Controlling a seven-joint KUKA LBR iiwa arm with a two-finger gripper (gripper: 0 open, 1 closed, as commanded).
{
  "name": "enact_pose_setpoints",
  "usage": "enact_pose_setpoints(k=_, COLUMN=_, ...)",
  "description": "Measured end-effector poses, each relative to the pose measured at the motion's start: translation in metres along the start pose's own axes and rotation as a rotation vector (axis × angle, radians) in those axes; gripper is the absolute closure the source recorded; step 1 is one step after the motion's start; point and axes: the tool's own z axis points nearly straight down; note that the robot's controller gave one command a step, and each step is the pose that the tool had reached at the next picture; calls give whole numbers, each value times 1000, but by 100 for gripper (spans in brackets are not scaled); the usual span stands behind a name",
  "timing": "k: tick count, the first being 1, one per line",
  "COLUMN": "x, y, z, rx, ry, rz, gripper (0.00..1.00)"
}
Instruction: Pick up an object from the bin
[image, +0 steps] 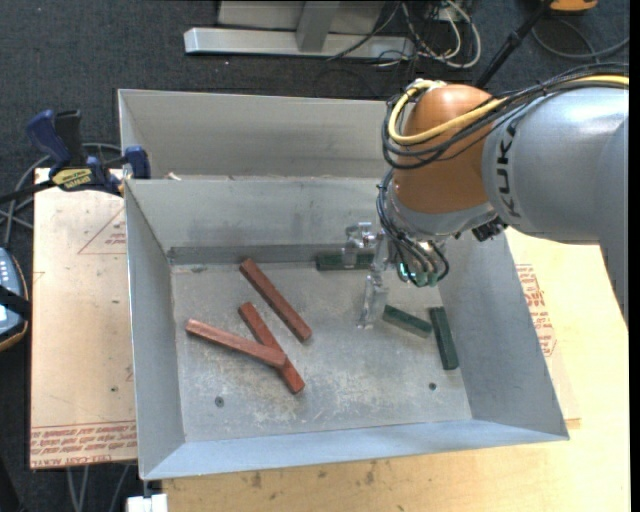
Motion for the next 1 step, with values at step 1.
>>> enact_pose_setpoints(k=1, x=17, y=-58, z=91, rx=2, ry=1, rz=2, gripper=0)
